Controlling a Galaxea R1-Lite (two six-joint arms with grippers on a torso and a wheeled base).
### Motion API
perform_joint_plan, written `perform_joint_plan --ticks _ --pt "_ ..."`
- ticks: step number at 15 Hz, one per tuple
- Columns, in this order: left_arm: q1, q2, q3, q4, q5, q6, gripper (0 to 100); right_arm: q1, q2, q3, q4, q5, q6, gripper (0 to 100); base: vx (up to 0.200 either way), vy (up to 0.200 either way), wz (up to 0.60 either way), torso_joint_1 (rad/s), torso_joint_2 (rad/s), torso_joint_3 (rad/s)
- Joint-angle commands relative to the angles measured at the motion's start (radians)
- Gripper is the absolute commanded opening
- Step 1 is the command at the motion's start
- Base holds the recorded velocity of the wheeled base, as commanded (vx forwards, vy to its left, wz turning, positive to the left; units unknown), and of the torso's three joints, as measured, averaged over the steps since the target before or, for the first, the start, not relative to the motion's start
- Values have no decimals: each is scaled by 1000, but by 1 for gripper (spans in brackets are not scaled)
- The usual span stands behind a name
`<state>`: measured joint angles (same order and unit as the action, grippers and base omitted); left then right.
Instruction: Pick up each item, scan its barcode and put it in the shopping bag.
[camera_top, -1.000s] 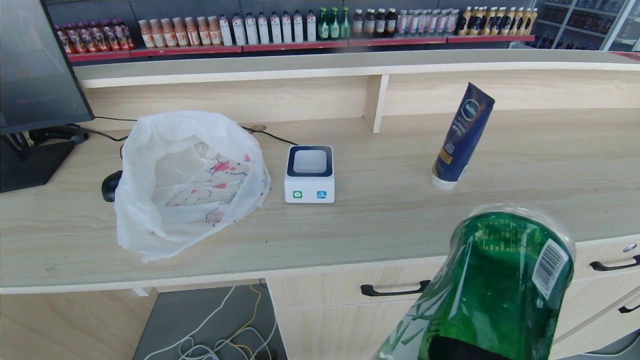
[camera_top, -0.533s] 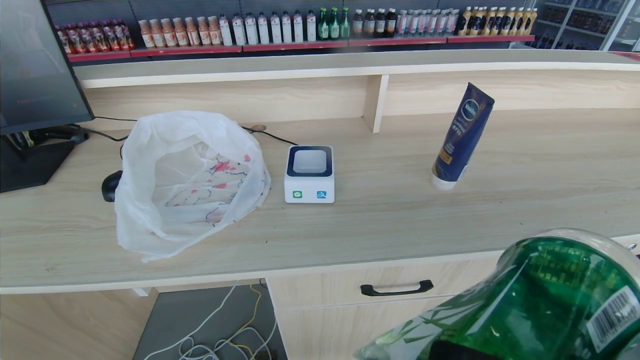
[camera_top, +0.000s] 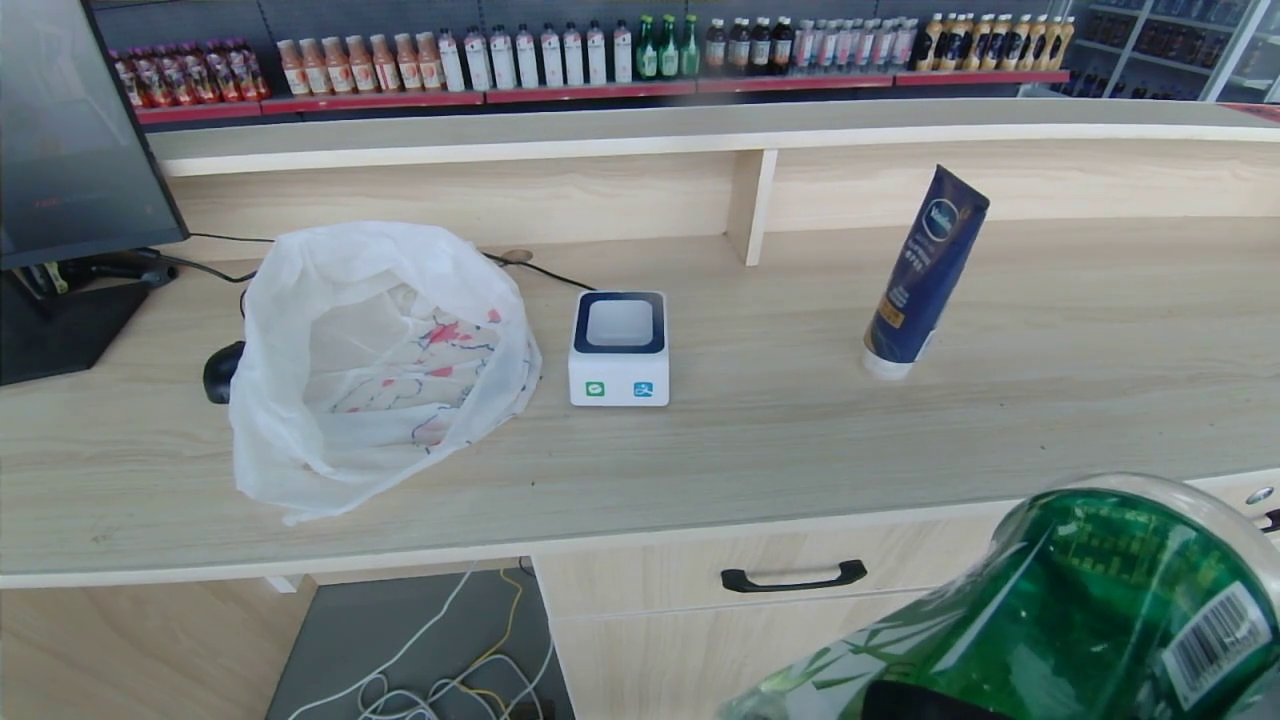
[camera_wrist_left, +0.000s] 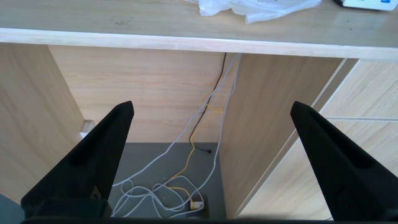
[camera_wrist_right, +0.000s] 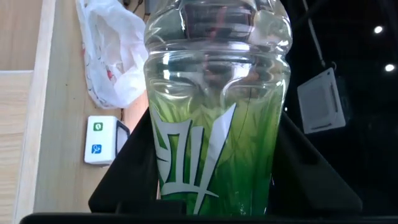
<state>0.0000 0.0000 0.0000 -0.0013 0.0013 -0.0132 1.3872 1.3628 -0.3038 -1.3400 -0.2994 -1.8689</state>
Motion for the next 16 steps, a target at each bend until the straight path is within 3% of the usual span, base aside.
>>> perform_joint_plan --ticks 1,7,12,15,16 --pt "0 0 0 0 0 -1 100 -10 -1 0 -1 -1 17 0 0 0 0 0 0 0" --pt "0 0 0 0 0 -1 100 -51 -10 20 -1 -17 272 0 0 0 0 0 0 0" --pt "0 0 0 0 0 -1 100 -50 -73 2 -1 -165 475 0 0 0 0 0 0 0" --pt "0 0 0 0 0 -1 100 -50 41 -28 -4 -224 703 0 0 0 0 0 0 0" --pt "0 0 0 0 0 -1 100 -50 56 -61 -2 -224 725 0 0 0 0 0 0 0"
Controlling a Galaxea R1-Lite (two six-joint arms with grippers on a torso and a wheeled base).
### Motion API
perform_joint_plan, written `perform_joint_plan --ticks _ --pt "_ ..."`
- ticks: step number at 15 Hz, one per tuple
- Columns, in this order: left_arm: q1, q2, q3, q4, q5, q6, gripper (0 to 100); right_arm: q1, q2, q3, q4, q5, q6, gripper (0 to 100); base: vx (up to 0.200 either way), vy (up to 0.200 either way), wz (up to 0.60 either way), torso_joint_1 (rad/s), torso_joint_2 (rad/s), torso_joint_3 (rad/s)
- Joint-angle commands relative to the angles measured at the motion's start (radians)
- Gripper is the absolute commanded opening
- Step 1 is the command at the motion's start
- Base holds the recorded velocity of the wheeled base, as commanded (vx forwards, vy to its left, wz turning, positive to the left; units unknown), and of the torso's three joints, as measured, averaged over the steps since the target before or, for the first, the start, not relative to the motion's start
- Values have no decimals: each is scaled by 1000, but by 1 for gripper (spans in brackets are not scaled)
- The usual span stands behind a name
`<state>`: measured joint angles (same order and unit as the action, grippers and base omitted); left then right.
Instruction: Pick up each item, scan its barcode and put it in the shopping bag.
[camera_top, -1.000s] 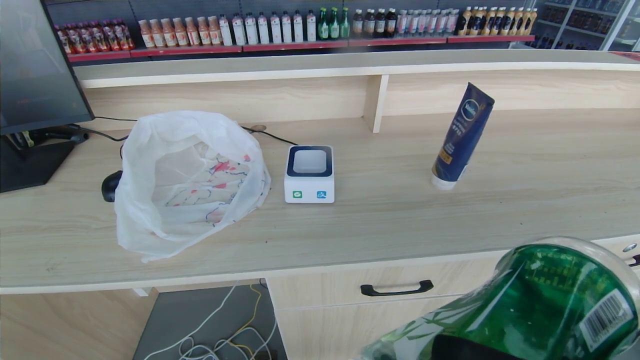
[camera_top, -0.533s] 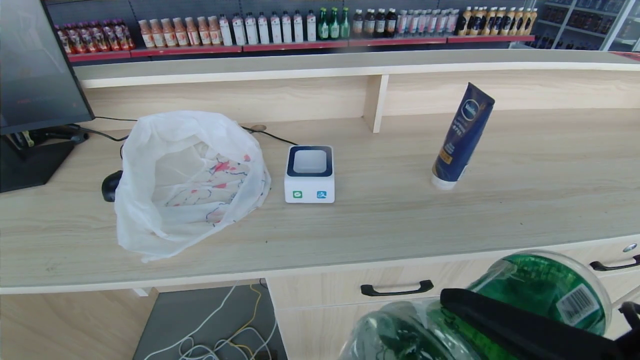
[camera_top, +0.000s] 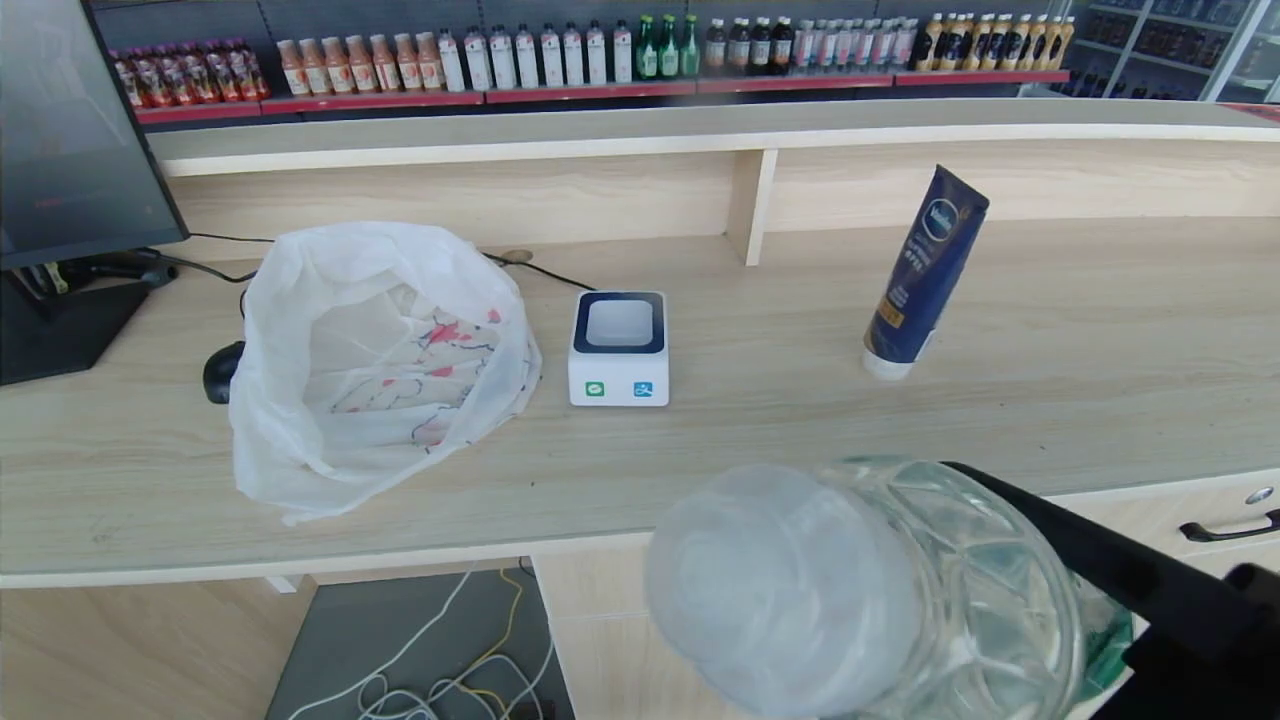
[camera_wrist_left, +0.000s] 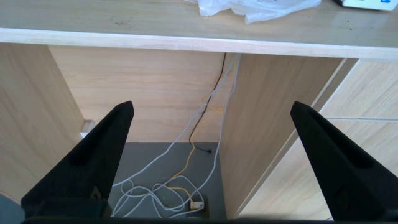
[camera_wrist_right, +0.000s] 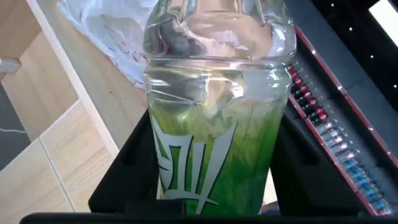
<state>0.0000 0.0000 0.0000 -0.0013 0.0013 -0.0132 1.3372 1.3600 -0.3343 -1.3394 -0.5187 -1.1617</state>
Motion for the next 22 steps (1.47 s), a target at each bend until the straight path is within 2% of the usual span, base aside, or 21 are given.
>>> perform_joint_plan --ticks 1,5,8,12,13,14,20,22 --pt "0 0 0 0 0 -1 100 0 79 -51 -4 -6 43 0 0 0 0 0 0 0" --pt "0 0 0 0 0 -1 100 -38 87 -120 -7 -6 103 0 0 0 0 0 0 0" --pt "0 0 0 0 0 -1 100 -39 99 -137 -6 42 293 0 0 0 0 0 0 0" --pt "0 0 0 0 0 -1 100 -104 151 -289 2 37 511 0 0 0 0 0 0 0" --pt "0 0 0 0 0 -1 100 -128 208 -339 0 39 622 0 0 0 0 0 0 0" --pt "0 0 0 0 0 -1 100 -136 229 -345 0 36 691 0 0 0 0 0 0 0" --pt "0 0 0 0 0 -1 100 -354 237 -315 -3 40 924 0 0 0 0 0 0 0" --pt "0 0 0 0 0 -1 100 -369 235 -308 -3 43 1042 0 0 0 0 0 0 0"
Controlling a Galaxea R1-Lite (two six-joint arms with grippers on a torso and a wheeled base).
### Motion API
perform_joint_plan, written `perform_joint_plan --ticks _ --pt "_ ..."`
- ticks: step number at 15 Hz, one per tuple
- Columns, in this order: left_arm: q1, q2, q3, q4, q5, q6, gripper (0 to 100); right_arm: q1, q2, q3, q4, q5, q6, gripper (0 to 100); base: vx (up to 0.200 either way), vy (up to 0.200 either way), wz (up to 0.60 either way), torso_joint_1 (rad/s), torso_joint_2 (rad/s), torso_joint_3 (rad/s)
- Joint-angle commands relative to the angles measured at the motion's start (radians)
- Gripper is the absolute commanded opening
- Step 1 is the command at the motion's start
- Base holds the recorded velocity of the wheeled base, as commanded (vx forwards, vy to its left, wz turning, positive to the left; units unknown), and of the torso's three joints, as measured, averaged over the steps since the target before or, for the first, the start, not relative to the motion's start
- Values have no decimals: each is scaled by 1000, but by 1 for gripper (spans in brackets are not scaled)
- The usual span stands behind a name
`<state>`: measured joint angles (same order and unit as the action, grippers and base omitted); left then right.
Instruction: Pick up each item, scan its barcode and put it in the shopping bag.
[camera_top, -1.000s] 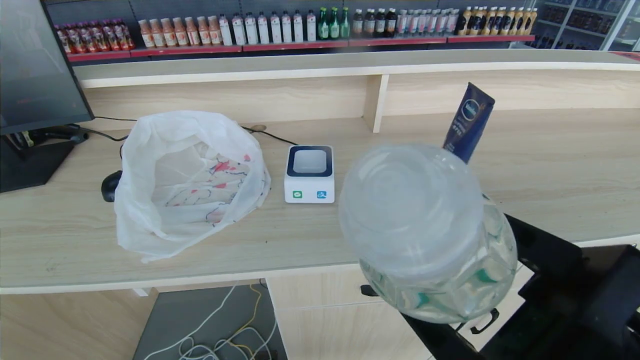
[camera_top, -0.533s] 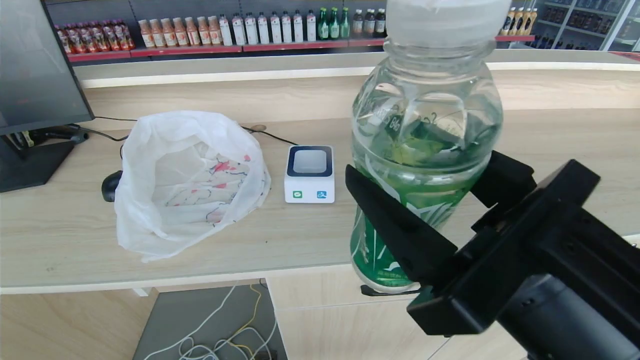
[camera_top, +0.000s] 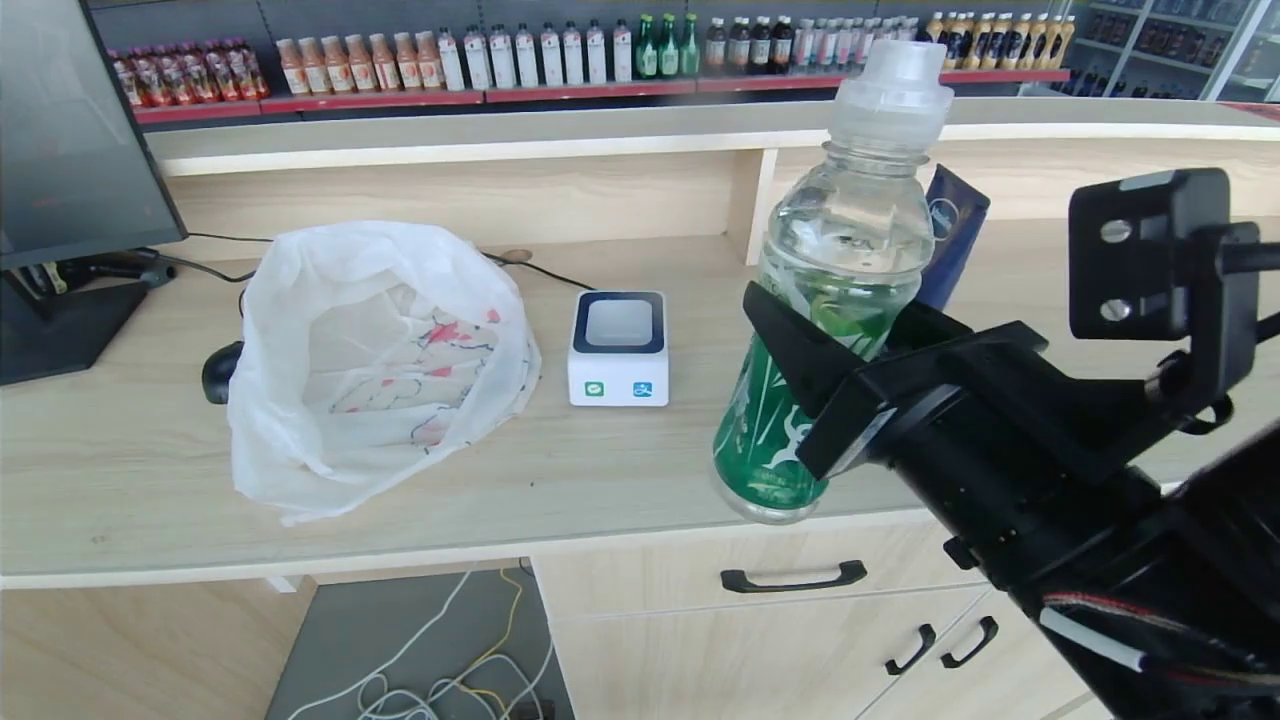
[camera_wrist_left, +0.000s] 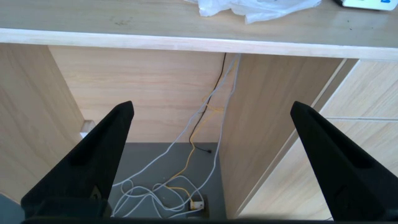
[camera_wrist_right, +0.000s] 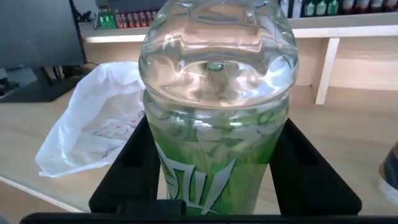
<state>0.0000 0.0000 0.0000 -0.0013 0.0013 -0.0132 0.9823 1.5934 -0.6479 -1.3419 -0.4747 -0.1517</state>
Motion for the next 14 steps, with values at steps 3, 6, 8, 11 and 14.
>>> perform_joint_plan --ticks 3,6,8,11,14 --pt "0 0 0 0 0 -1 100 -50 -27 45 0 13 67 0 0 0 0 0 0 0" --pt "0 0 0 0 0 -1 100 -51 -61 76 -10 103 78 0 0 0 0 0 0 0" --pt "0 0 0 0 0 -1 100 -65 -72 82 -33 128 80 0 0 0 0 0 0 0" --pt "0 0 0 0 0 -1 100 -103 -67 66 -31 212 83 0 0 0 0 0 0 0" --pt "0 0 0 0 0 -1 100 -160 -66 60 -49 237 78 0 0 0 0 0 0 0"
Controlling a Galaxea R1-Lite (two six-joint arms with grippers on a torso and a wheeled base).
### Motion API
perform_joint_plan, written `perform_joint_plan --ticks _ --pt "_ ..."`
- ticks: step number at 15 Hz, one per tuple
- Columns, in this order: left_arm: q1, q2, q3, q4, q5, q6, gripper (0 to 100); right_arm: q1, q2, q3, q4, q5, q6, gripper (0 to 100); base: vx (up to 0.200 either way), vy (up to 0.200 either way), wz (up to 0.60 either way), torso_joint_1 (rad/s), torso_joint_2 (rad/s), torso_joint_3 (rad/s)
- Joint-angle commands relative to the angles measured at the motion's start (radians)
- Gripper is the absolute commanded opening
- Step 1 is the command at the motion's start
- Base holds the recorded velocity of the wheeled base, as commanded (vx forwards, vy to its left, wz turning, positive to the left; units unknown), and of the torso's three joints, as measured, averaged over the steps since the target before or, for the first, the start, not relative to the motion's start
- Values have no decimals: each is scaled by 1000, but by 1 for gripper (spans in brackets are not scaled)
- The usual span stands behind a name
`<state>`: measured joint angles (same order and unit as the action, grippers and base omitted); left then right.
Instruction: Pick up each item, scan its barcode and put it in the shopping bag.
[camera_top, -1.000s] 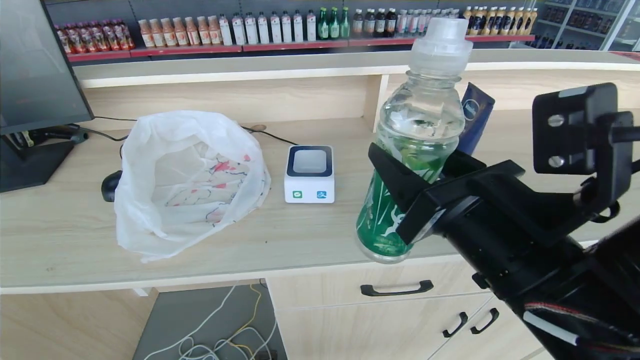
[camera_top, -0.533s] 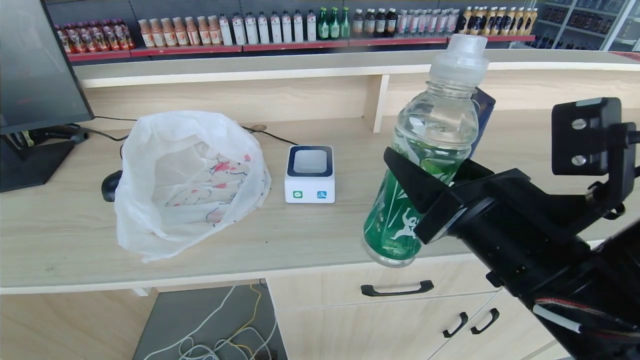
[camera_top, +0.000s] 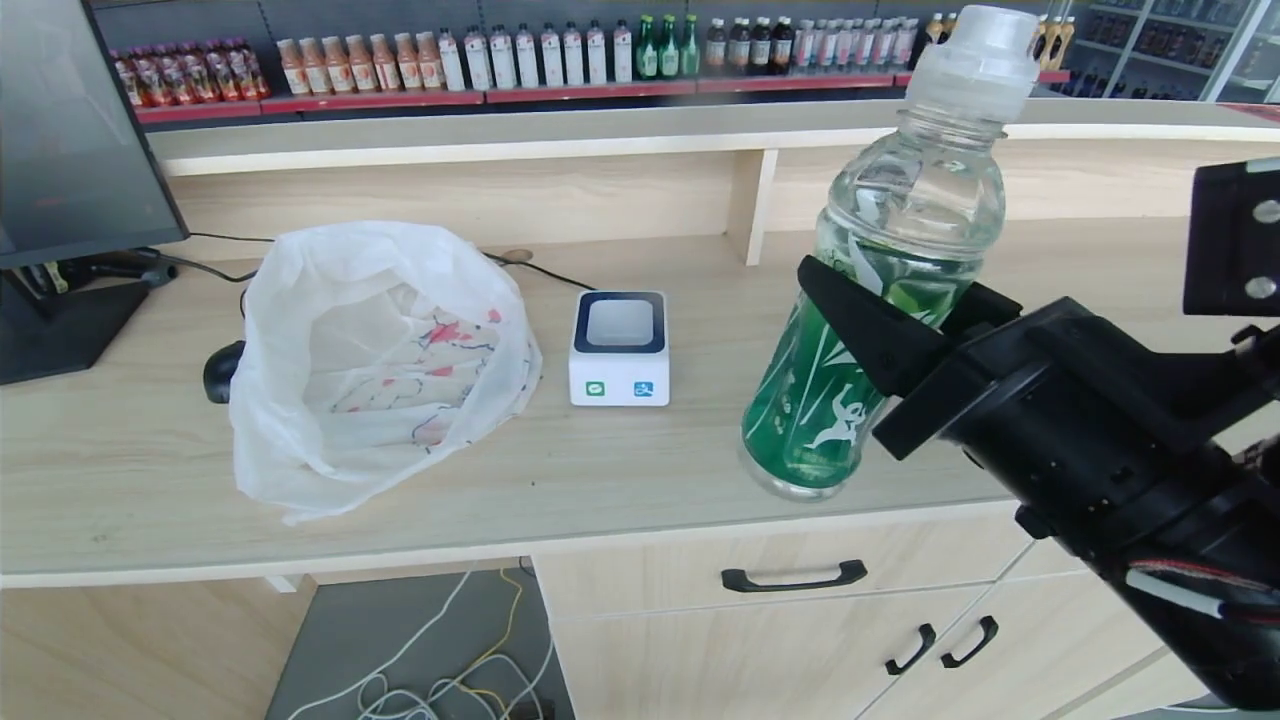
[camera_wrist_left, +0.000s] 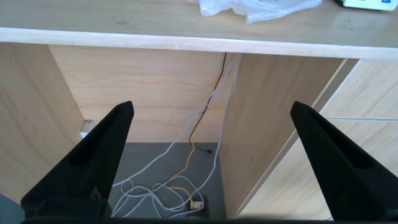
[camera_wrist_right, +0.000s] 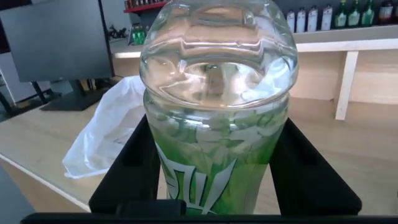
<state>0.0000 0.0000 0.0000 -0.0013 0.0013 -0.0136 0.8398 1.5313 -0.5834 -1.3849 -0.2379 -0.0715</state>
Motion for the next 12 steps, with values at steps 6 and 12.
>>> perform_joint_plan --ticks 6,12 --pt "0 0 0 1 0 -2 100 -123 -5 -19 -43 2 -16 0 0 33 0 -1 0 0" --pt "0 0 0 1 0 -2 100 -185 -16 -26 -60 9 -16 0 0 200 0 4 2 2"
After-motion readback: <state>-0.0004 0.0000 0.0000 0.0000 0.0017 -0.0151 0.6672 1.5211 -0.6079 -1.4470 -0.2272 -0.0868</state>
